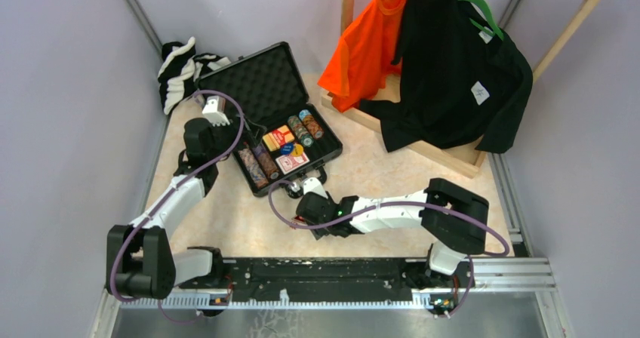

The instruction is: Pack up texas hold em set

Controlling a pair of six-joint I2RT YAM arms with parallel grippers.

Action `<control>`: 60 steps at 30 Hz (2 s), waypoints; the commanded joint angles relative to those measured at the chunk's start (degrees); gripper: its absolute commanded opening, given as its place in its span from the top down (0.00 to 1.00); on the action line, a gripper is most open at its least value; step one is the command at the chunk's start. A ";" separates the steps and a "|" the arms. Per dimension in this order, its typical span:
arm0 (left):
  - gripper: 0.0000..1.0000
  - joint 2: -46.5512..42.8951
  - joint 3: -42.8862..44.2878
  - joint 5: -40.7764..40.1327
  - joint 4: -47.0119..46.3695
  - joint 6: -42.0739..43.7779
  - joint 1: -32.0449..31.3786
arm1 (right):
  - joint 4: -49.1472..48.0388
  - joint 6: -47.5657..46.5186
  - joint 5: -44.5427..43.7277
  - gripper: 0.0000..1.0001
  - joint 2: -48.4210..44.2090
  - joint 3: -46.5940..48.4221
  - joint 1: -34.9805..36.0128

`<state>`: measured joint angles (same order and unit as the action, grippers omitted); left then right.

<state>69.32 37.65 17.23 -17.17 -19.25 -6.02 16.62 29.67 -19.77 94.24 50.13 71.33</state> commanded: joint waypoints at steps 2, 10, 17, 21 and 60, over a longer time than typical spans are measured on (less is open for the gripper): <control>0.03 0.14 -0.27 0.85 -1.52 0.52 -0.22 | 2.17 0.19 0.08 0.53 2.12 -0.04 -0.43; 0.03 0.29 -0.22 0.96 -1.55 0.62 -0.23 | 5.48 -0.45 -1.54 0.54 -3.68 2.42 -0.48; 0.03 -0.31 -0.48 1.15 -1.29 0.69 -0.27 | 5.93 -2.06 -0.92 0.54 -5.76 3.83 -2.26; 0.03 -0.37 -0.40 0.99 -1.11 0.84 -0.22 | 6.41 -4.43 -0.74 0.54 -6.22 5.98 -4.31; 0.02 2.55 0.23 -1.31 -1.16 1.61 -0.14 | 3.70 -20.19 6.40 0.19 21.93 45.86 -17.43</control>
<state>72.64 37.67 16.86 -17.10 -18.39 -6.00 26.74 10.50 -12.34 123.00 98.94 54.19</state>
